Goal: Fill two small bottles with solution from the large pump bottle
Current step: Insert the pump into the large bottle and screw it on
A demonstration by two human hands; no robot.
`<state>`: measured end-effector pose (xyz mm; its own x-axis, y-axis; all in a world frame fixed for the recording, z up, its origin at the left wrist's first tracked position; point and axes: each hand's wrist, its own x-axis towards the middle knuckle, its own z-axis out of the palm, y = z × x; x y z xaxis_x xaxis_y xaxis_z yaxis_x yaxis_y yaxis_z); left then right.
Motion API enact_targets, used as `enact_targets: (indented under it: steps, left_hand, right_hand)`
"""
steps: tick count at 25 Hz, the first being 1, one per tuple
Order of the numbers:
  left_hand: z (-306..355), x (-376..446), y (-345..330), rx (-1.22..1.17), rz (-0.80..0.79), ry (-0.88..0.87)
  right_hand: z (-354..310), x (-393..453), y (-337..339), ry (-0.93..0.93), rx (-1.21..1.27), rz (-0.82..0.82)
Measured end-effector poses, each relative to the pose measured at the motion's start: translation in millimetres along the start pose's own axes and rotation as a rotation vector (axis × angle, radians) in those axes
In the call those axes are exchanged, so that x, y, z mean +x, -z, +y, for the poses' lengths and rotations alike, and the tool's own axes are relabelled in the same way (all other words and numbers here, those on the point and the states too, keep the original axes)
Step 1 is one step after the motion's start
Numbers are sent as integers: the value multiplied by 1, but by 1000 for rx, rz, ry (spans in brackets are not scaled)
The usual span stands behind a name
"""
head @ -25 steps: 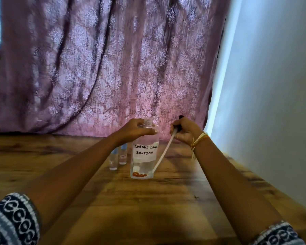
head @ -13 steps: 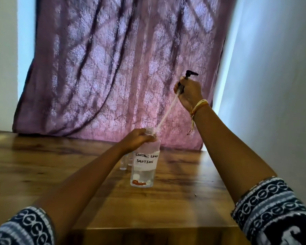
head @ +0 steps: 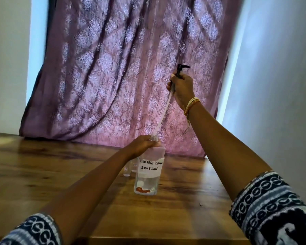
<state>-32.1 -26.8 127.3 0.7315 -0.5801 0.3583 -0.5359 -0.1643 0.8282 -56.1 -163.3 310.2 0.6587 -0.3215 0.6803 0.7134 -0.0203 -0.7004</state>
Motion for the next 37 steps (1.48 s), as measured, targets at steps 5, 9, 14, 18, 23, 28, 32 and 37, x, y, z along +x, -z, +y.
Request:
enact_targets:
  steps: [5,9,14,18,23,28,32,37]
  left_hand:
    - [0,-4,-1,-17,10,3]
    - [2,-8,-2,-55,21,-8]
    - [-1,-14,-3,-90,47,-41]
    - [-4,-15,-4,-115,104,-69]
    - [-16,-15,-12,-130,212,-155]
    - [-24,-12,-20,-168,290,-191]
    - [-27,-12,-22,-165,317,-219]
    - [-29,-8,-26,-211,358,-253]
  right_hand:
    - [15,-15,0,-55,-50,-60]
    - [33,-54,10,-156,-119,-264]
    - [59,-103,25,-156,-318,-408]
    - [64,-105,37,-112,-331,-366]
    - [88,-113,49,-185,-236,-488]
    - [98,-109,58,-124,-213,-410]
    - [107,-113,43,-55,-402,-287]
    - [114,-110,57,-282,80,-546]
